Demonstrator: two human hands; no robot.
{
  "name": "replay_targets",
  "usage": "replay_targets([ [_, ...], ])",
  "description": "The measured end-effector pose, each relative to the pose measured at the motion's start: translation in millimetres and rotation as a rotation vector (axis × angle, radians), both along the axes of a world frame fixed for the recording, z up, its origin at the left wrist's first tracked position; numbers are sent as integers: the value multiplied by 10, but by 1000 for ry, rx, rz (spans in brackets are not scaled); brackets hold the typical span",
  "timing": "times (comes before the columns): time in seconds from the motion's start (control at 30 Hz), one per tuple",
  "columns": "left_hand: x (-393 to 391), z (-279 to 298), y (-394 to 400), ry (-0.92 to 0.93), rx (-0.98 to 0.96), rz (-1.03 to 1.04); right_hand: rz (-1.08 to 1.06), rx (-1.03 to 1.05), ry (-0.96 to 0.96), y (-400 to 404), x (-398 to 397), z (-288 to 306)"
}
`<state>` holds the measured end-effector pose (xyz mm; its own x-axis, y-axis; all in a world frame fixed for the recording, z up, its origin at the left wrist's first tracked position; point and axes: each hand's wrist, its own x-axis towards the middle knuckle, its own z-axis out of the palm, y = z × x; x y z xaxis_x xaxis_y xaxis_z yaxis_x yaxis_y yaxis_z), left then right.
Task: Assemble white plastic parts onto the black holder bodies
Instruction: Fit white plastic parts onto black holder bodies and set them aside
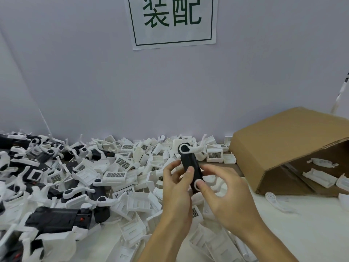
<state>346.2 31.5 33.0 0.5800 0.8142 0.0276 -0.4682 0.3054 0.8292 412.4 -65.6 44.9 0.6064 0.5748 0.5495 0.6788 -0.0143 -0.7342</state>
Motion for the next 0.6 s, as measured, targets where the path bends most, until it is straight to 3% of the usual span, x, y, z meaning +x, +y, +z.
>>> replay_targets([
  [0.2, 14, -21, 41, 45, 151, -2, 49, -49, 57, -15, -1, -9],
  [0.4, 0, -6, 37, 102, 120, 22, 15, -15, 31, -11, 19, -12],
  [0.53, -15, -10, 46, 153, 162, 11, 188, 206, 373, -42, 43, 49],
  [0.6, -9, -4, 37, 153, 157, -35, 250, 208, 459, -47, 58, 64],
])
